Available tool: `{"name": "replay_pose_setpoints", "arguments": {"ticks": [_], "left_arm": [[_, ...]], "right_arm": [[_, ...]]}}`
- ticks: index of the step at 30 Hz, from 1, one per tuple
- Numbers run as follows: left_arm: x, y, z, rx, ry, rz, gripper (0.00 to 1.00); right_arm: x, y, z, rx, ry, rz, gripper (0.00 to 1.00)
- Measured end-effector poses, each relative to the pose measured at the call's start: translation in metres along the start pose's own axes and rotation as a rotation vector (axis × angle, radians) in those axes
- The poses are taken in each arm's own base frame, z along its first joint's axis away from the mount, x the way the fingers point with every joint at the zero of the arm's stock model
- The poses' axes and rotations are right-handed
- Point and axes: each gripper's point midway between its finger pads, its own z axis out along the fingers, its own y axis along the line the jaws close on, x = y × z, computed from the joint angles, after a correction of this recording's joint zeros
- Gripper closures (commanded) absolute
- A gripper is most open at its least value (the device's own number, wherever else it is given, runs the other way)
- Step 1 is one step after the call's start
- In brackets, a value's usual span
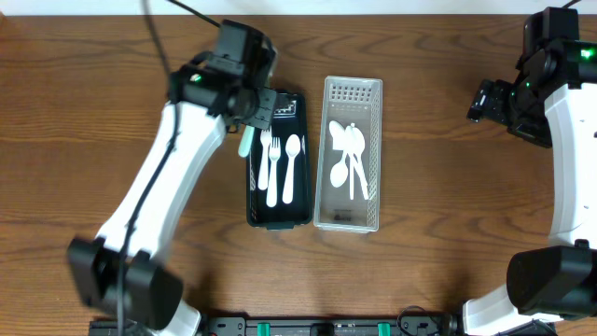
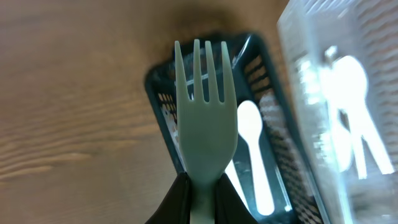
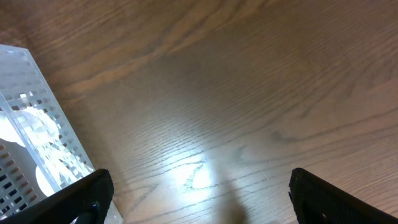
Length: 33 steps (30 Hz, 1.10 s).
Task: Pack container
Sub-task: 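Place the mint-green fork into the black basket and release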
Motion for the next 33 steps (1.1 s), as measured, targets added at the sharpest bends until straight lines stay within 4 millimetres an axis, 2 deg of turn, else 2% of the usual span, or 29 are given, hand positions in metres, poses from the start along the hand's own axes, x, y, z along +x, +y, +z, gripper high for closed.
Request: {"name": "replay_pose_setpoints", "arguments": {"ticks": [6,11,20,21,22,23,25,27,33], "left_arm": [[0.028,-0.003,0.065,-0.007,0.190,0.003,0.94],[0.044,-0.008,0.094,-0.015,0.273,-0.005,0.94],[0.054,-0.011,0.110,-0.026,0.320,-0.059,0.93],[0.054,-0.011,0.110,-0.026,0.320,-0.062,0.87],[0.054,-0.011,0.110,-0.028,0.320,-0.067,0.70],[0.054,-0.011,0.110,-0.029,0.320,-0.064,0.62],[0.054,-0.011,0.110,-0.030,0.320,-0.070,0.60],[0.054,-0.011,0.110,-0.030,0.320,-0.069,0.49],[0.052,-0.012,0.101,-0.030,0.318,-0.072,0.52]], "right_arm": [[0.000,0.000,0.000,0.001,0.002,-0.011,0.06],[0.001,0.000,0.000,0.001,0.003,-0.014,0.06],[0.001,0.000,0.000,0.001,0.002,-0.016,0.06],[0.000,0.000,0.000,0.000,0.001,-0.018,0.06],[0.000,0.000,0.000,0.000,0.001,-0.018,0.06],[0.000,0.000,0.000,0.000,0.001,-0.018,0.06],[0.000,0.000,0.000,0.000,0.001,-0.018,0.06],[0.000,0.000,0.000,0.000,0.001,-0.019,0.06],[-0.003,0.003,0.000,-0.014,-0.012,-0.035,0.06]]}}
